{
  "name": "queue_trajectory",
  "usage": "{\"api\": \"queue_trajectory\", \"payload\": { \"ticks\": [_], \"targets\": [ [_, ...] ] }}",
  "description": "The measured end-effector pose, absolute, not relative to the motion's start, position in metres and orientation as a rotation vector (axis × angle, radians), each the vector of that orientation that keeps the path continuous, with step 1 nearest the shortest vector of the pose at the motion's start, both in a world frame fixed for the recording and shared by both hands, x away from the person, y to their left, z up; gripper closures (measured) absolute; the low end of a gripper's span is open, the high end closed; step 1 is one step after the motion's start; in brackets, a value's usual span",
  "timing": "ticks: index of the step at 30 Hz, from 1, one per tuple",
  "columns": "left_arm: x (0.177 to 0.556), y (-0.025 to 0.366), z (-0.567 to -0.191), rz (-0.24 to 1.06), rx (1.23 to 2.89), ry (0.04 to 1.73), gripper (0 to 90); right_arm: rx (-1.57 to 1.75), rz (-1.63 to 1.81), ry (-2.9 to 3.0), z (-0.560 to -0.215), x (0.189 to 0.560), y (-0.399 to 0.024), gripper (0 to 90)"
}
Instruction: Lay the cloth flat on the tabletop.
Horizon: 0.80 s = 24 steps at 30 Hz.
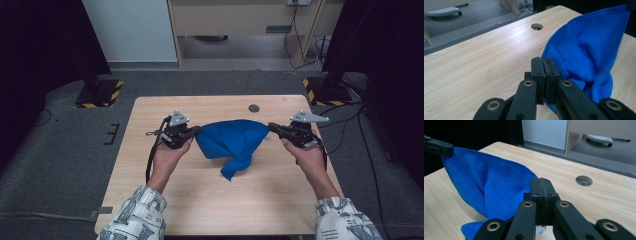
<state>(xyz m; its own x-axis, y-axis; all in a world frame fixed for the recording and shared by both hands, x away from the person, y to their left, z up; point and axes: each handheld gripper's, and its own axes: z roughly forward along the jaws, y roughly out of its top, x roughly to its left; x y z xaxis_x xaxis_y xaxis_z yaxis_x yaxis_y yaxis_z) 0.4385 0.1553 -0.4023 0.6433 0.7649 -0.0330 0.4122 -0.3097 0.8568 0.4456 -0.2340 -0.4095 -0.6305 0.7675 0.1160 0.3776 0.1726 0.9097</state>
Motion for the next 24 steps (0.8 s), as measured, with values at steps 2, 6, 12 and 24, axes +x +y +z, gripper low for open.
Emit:
{"api": "queue_trajectory", "payload": {
  "ticks": [2,6,12,24],
  "targets": [
    [0.438,0.155,-0.4,0.483,1.937,0.925,88.2,1.083,1.446,2.083,-0.407,0.445,-0.236,90.0],
    [0.437,0.156,-0.395,0.492,1.936,0.913,88.1,1.079,1.448,2.079,-0.402,0.444,-0.238,90.0],
    [0.432,0.158,-0.385,0.506,1.919,0.896,88.1,1.07,1.449,2.074,-0.395,0.443,-0.239,90.0],
    [0.42,0.164,-0.356,0.552,1.895,0.858,88.2,1.035,1.465,2.051,-0.374,0.435,-0.245,90.0]
  ]
}}
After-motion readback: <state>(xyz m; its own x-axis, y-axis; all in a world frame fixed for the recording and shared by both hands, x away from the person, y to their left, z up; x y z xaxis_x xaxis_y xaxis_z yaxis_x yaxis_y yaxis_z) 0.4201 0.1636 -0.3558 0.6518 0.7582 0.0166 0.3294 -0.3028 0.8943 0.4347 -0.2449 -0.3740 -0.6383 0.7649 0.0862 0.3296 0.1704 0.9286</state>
